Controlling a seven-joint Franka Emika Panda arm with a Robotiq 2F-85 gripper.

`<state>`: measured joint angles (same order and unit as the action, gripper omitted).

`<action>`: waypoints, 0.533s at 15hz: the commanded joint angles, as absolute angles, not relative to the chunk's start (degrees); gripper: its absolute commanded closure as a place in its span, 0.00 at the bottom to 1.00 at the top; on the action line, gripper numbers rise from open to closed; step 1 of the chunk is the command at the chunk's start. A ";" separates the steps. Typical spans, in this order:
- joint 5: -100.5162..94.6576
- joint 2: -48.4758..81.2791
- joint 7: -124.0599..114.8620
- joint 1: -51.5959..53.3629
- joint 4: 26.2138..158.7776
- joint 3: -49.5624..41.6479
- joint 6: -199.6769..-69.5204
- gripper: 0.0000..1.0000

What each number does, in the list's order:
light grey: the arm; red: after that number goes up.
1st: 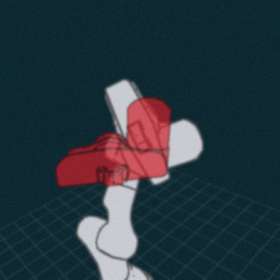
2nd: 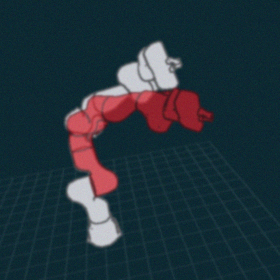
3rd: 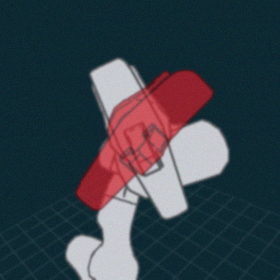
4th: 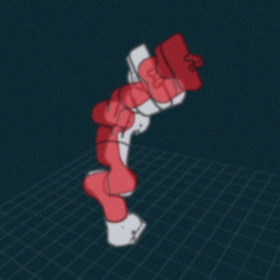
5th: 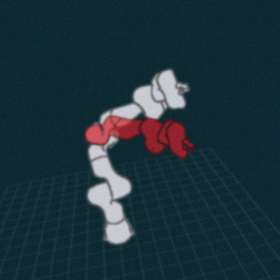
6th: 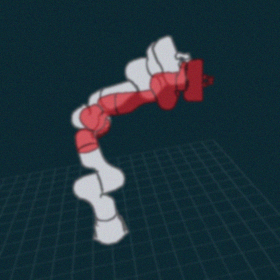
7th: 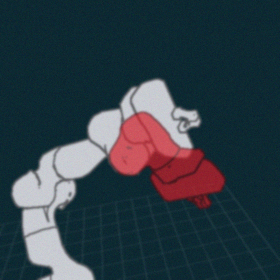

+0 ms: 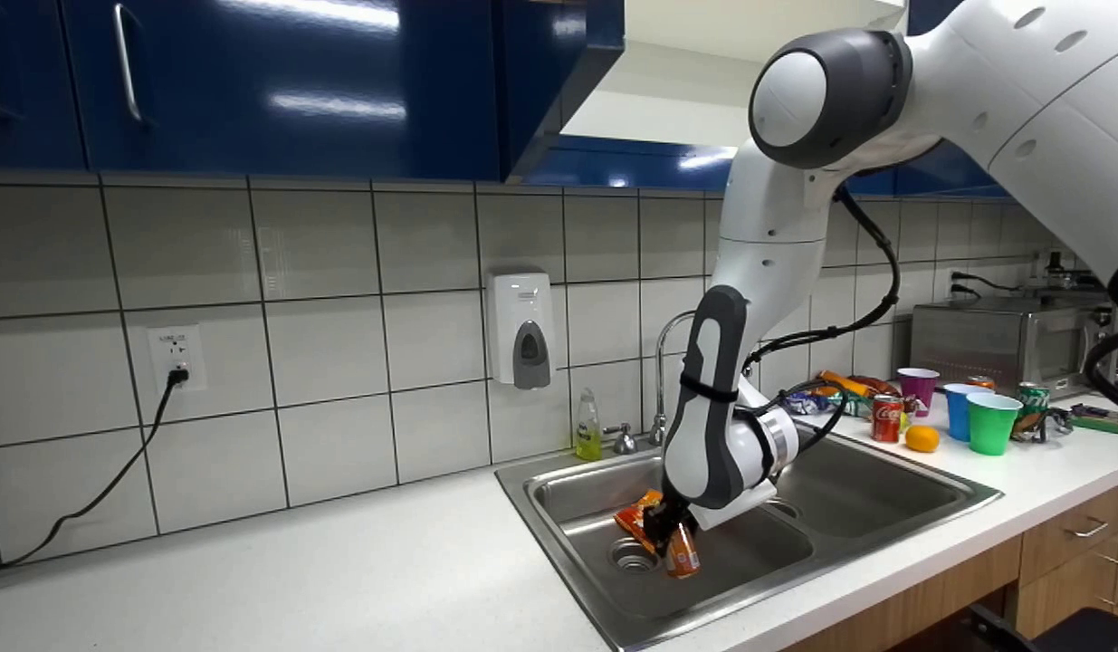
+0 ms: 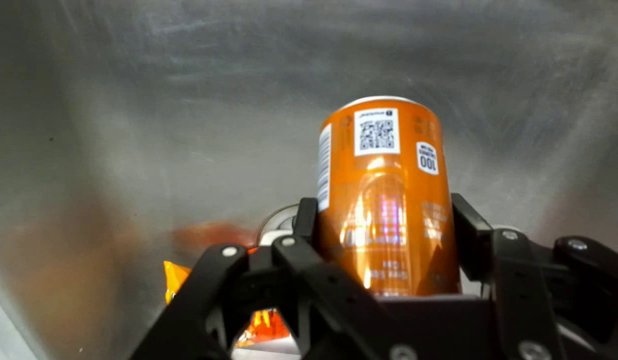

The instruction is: Remove the can from the top cabinet

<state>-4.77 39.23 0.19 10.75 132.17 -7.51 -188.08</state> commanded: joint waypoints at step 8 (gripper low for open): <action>-1.48 43.14 1.64 13.88 131.38 -9.33 -195.92 0.61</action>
